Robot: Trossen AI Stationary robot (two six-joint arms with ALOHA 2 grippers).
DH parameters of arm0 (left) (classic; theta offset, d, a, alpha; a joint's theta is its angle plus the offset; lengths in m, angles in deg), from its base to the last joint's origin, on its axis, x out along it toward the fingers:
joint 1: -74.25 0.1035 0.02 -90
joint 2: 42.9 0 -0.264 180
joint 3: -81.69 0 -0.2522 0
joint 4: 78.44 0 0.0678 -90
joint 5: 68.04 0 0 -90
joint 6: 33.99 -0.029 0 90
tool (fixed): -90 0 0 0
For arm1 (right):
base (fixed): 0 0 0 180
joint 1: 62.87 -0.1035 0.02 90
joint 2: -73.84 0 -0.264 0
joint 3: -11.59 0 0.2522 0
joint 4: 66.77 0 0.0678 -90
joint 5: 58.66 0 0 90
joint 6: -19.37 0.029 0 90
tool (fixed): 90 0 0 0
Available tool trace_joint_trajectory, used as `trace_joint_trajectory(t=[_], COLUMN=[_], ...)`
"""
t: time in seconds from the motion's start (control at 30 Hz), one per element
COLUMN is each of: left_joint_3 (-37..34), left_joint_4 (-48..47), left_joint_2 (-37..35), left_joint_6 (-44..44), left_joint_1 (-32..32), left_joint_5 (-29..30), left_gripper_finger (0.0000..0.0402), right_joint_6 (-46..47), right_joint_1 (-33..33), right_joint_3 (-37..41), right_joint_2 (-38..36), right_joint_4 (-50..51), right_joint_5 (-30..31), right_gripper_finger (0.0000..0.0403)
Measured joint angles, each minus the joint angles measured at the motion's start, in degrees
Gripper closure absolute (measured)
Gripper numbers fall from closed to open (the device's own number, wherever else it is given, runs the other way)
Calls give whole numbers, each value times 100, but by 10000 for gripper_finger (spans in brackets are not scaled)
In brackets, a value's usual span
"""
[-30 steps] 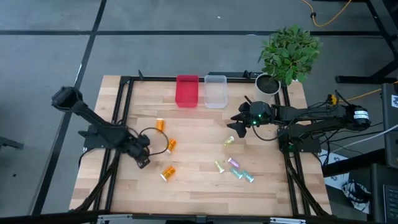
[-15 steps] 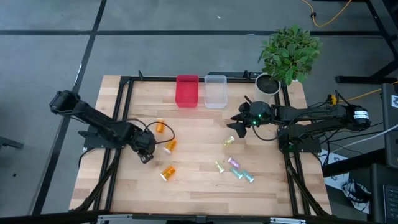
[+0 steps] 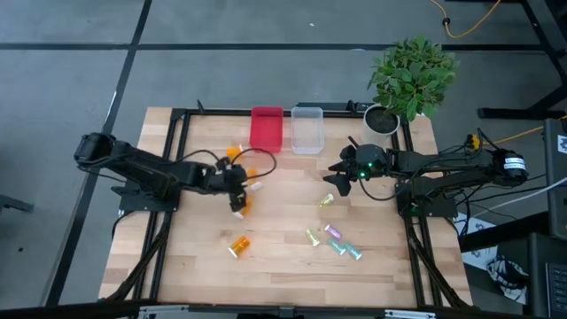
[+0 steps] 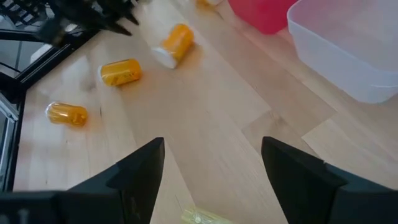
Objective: Pick and place medicine bottles into bin by pill shape (circle, oval)
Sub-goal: Move the large orange pill bottles to the middle of the table
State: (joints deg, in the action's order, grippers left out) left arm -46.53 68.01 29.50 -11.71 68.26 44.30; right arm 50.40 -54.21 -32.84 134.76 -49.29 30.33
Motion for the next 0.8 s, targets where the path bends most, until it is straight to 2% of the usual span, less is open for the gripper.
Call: trace_joint_trajectory(t=[0.17,0.27,0.43,0.53,0.7,0.8], left_joint_3=[634,915,1072,1078,1074,1072], left_joint_4=[-824,-1703,-2750,-3218,-4288,-4366], left_joint_2=[35,33,18,-32,-349,-783], left_joint_6=[-77,-10,37,381,1097,1650], left_joint_1=[-112,-247,-457,-520,-674,-765], left_joint_5=[-143,-183,-171,-147,319,1125], left_gripper_finger=[315,315,315,315,315,315], right_joint_6=[0,8,17,49,177,177], right_joint_1=[0,0,0,-2,-1,-2], right_joint_3=[0,0,0,0,0,0], right_joint_2=[0,0,0,0,0,0], right_joint_4=[18,18,21,20,-10,-27], right_joint_5=[0,0,0,0,0,12], right_gripper_finger=[132,132,132,132,132,132])
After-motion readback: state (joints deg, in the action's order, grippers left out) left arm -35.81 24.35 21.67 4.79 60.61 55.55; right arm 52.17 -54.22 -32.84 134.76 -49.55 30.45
